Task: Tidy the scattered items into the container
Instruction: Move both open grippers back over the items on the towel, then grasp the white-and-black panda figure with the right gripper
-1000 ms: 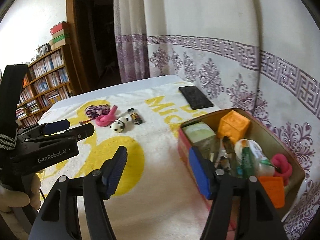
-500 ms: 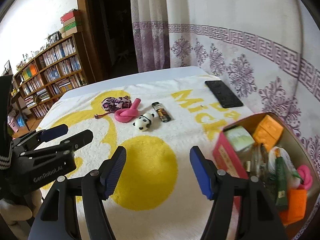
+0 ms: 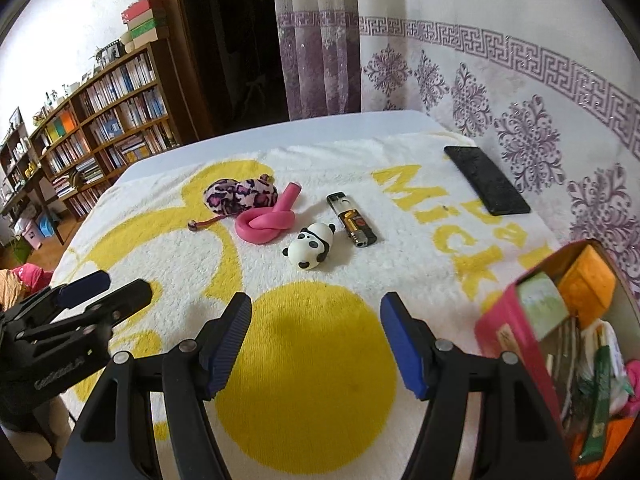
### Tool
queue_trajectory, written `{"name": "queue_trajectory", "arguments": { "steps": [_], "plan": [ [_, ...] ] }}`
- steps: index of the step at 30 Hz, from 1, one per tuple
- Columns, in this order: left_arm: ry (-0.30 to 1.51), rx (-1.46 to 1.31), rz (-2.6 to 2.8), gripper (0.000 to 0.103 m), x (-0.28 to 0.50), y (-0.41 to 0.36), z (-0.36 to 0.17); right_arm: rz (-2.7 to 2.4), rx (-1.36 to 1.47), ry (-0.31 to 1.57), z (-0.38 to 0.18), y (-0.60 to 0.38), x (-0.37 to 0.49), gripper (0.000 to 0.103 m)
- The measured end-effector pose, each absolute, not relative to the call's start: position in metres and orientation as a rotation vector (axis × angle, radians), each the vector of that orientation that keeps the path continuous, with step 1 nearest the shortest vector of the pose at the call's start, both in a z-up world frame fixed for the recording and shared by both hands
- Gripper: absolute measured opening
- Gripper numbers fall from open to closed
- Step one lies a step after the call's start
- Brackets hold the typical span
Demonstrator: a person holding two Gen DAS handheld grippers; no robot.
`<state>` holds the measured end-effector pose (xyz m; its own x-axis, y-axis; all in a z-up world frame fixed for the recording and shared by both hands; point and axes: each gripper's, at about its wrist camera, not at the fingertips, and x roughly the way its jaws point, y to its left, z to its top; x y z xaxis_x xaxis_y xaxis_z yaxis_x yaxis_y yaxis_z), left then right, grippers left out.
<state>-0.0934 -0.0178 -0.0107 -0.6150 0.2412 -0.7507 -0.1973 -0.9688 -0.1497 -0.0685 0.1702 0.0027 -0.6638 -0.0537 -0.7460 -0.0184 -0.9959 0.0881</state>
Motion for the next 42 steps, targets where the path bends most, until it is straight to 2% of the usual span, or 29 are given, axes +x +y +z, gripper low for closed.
{"name": "queue_trajectory", "arguments": {
  "steps": [9,20,21,23,24,27,42],
  "plan": [
    [-0.069,-1.282,2.615,0.068,-0.1,-0.019,-0.024,-2.81,1.346,-0.099,-0.013,0.165,-0.109,0.071],
    [-0.091,-1.348,2.608,0.068,-0.111,-0.026,-0.036,-2.744,1.461,-0.171,-0.039,0.166,-0.152,0.071],
    [-0.089,-1.351,2.608,0.068,-0.112,-0.026,-0.036,-2.743,1.464,-0.164,-0.042,0.165,-0.154,0.069],
    [-0.086,-1.356,2.607,0.068,-0.113,-0.026,-0.037,-2.741,1.473,-0.15,-0.046,0.163,-0.156,0.059],
    [-0.085,-1.36,2.606,0.068,-0.113,-0.026,-0.038,-2.737,1.484,-0.145,-0.048,0.162,-0.157,0.05],
    [-0.081,-1.371,2.604,0.068,-0.115,-0.026,-0.041,-2.74,1.474,-0.141,-0.05,0.164,-0.153,0.044],
    [-0.093,-1.463,2.569,0.068,-0.126,-0.026,-0.056,-2.756,1.398,-0.316,-0.044,0.19,-0.126,0.043]
  ]
}}
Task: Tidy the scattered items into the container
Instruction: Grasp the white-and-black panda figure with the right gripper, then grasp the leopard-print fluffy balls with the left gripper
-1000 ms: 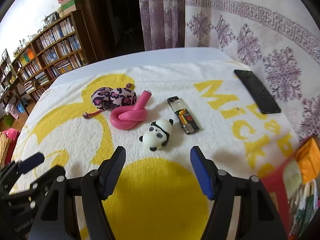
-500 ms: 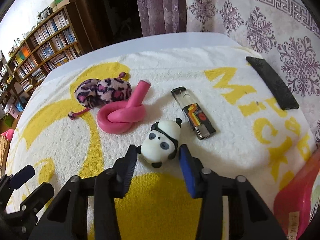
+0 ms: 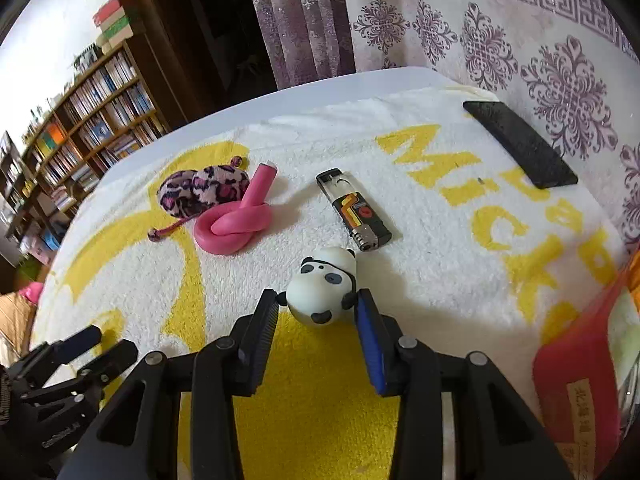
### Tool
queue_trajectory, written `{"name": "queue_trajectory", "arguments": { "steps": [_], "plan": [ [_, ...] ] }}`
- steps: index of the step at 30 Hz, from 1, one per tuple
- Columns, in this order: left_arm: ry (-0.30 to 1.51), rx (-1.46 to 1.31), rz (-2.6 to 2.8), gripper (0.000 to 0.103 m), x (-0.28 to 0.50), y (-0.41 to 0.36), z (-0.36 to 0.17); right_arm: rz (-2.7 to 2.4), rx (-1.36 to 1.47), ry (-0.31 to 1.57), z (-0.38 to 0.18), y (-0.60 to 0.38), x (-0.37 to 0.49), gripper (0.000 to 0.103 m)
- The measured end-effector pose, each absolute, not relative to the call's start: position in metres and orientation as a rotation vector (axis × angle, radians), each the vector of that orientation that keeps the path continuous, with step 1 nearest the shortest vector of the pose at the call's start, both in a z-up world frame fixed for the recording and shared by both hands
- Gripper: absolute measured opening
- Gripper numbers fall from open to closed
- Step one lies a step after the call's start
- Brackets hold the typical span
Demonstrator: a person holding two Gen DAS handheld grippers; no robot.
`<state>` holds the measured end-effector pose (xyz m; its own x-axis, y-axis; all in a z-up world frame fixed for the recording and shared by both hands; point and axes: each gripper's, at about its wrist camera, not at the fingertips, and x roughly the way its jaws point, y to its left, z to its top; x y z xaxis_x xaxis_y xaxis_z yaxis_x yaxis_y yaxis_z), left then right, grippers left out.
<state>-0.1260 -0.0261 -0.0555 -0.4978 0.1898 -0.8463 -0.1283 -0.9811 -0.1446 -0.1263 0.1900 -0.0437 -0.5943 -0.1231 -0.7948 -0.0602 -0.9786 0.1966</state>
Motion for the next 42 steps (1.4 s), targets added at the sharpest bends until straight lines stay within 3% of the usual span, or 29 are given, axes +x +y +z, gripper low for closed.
{"name": "queue_trajectory", "arguments": {
  "steps": [14,17,19,20,21,27,34,37,38,42],
  "plan": [
    [-0.206,-1.409,2.542,0.068,-0.2,-0.005,-0.029,-2.777,1.327,-0.374,-0.036,0.2,-0.12,0.043],
    [-0.227,-1.385,2.528,0.068,-0.216,0.005,-0.029,-2.768,1.344,-0.381,-0.04,0.2,-0.122,0.039],
    [-0.22,-1.379,2.545,0.072,-0.225,0.011,-0.031,-2.76,1.359,-0.374,-0.043,0.198,-0.123,0.038],
    [-0.226,-1.368,2.555,0.082,-0.229,0.012,-0.031,-2.756,1.362,-0.37,-0.044,0.197,-0.123,0.038],
    [-0.234,-1.344,2.568,0.084,-0.233,0.013,-0.031,-2.752,1.366,-0.362,-0.045,0.196,-0.123,0.038],
    [-0.197,-1.323,2.591,0.084,-0.255,0.021,-0.039,-2.73,1.385,-0.388,-0.048,0.197,-0.124,0.038],
    [-0.249,-1.375,2.531,0.084,-0.273,0.025,-0.06,-2.718,1.403,-0.378,-0.051,0.194,-0.126,0.044],
    [-0.269,-1.375,2.517,0.084,-0.273,0.025,-0.065,-2.715,1.394,-0.398,-0.05,0.196,-0.126,0.051],
    [-0.272,-1.371,2.514,0.083,-0.272,0.024,-0.065,-2.72,1.39,-0.405,-0.05,0.197,-0.126,0.053],
    [-0.316,-1.354,2.489,0.062,-0.269,0.019,-0.062,-2.744,1.381,-0.409,-0.049,0.2,-0.125,0.058]
  ]
}}
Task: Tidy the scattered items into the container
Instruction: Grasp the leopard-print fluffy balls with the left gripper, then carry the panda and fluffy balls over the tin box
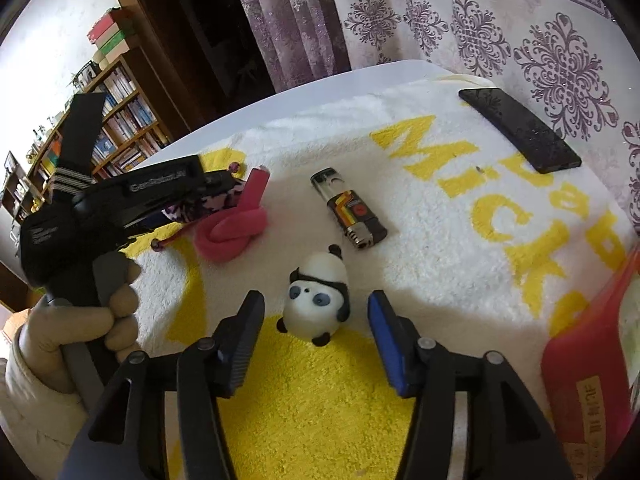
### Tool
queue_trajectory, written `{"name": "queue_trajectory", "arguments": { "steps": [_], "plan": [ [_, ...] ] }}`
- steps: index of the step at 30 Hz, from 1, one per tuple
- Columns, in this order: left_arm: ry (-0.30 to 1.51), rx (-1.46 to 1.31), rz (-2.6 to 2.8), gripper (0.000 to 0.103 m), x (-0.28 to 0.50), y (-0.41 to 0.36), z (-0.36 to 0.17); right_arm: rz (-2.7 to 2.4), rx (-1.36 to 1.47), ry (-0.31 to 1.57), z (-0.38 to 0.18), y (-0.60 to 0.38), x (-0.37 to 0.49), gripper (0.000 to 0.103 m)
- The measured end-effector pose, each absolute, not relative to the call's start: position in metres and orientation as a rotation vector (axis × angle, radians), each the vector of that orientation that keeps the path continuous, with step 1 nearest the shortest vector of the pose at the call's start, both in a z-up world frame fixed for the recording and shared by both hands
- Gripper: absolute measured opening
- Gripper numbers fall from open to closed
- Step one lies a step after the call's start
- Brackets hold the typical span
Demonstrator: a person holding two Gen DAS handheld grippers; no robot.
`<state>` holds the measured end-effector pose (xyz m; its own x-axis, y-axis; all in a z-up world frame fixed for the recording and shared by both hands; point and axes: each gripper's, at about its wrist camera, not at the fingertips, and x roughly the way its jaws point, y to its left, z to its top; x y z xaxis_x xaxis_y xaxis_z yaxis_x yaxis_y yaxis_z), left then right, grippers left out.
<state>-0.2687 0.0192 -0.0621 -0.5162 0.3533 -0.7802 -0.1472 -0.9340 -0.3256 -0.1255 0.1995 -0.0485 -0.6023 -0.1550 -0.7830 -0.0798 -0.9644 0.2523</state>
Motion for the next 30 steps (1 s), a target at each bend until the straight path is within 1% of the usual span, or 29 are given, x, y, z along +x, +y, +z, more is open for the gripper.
{"name": "queue_trajectory", "arguments": {
  "steps": [1,3,5,11,12,13,14,16,21,25,30],
  "plan": [
    [-0.323,-1.347,2.488,0.06,-0.267,0.018,-0.061,-2.746,1.381,-0.408,-0.049,0.2,-0.126,0.058],
    [-0.344,-1.339,2.484,0.054,-0.263,0.015,-0.057,-2.749,1.379,-0.403,-0.05,0.2,-0.127,0.058],
    [-0.358,-1.334,2.48,0.051,-0.258,0.012,-0.052,-2.756,1.373,-0.396,-0.05,0.2,-0.127,0.058],
    [-0.322,-1.317,2.52,0.05,-0.245,0.008,-0.039,-2.775,1.373,-0.325,-0.052,0.194,-0.129,0.058],
    [-0.314,-1.317,2.53,0.05,-0.243,0.007,-0.037,-2.779,1.374,-0.308,-0.052,0.193,-0.129,0.056],
    [-0.305,-1.314,2.541,0.05,-0.24,0.006,-0.034,-2.786,1.379,-0.289,-0.053,0.192,-0.129,0.052],
    [-0.297,-1.307,2.552,0.05,-0.236,0.004,-0.031,-2.792,1.38,-0.271,-0.053,0.192,-0.129,0.05],
    [-0.287,-1.298,2.569,0.05,-0.231,0.001,-0.027,-2.778,1.376,-0.272,-0.053,0.191,-0.129,0.039],
    [-0.243,-1.279,2.626,0.05,-0.211,-0.009,-0.016,-2.775,1.369,-0.277,-0.052,0.191,-0.127,0.039],
    [-0.135,-1.218,2.718,0.05,-0.185,-0.012,-0.004,-2.764,1.354,-0.309,-0.05,0.192,-0.127,0.039],
    [-0.084,-1.166,2.77,0.05,-0.153,-0.016,0.007,-2.774,1.323,-0.3,-0.047,0.189,-0.124,0.039]
  ]
}}
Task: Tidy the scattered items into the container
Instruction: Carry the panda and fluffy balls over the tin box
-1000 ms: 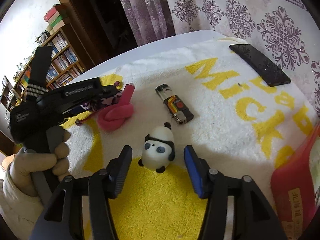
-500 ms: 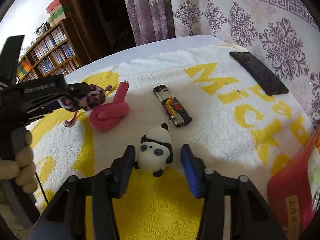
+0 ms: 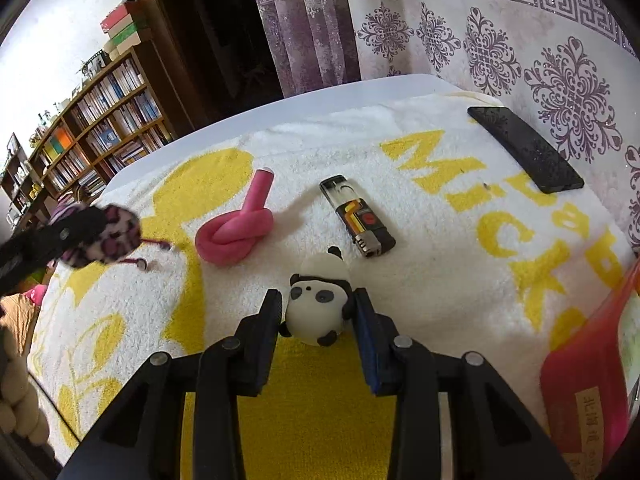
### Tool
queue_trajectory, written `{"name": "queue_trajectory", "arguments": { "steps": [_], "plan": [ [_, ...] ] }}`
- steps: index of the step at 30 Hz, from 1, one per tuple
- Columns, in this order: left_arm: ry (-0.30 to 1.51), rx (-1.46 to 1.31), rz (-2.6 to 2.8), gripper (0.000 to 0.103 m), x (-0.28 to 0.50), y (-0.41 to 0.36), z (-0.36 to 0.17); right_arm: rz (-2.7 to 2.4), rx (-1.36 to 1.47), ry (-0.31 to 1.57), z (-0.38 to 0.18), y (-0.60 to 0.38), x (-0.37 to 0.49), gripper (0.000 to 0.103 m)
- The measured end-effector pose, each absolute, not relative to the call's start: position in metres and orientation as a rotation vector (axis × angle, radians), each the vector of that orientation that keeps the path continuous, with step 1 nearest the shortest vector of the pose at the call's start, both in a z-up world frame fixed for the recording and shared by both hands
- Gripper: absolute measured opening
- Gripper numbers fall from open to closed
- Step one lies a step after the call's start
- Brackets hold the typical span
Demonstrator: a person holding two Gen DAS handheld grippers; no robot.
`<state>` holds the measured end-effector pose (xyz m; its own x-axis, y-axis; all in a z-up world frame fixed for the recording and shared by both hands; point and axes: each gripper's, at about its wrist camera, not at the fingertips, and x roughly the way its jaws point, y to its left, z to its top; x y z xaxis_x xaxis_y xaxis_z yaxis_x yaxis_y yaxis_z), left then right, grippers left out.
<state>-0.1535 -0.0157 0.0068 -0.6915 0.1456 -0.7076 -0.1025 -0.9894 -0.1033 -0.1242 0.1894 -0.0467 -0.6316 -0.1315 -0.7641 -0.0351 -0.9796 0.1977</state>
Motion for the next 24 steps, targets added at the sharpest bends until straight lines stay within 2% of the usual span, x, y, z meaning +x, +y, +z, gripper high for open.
{"name": "queue_trajectory", "arguments": {
  "steps": [16,19,24],
  "plan": [
    [-0.135,-1.177,2.781,0.05,-0.077,-0.037,0.004,-2.819,1.279,-0.376,-0.036,0.203,-0.119,0.039],
    [-0.128,-1.179,2.769,0.05,-0.07,-0.037,0.002,-2.814,1.251,-0.428,-0.023,0.208,-0.103,0.034],
    [-0.132,-1.177,2.736,0.05,-0.065,-0.03,0.004,-2.836,1.178,-0.435,0.0,0.213,-0.065,0.034]
  ]
}}
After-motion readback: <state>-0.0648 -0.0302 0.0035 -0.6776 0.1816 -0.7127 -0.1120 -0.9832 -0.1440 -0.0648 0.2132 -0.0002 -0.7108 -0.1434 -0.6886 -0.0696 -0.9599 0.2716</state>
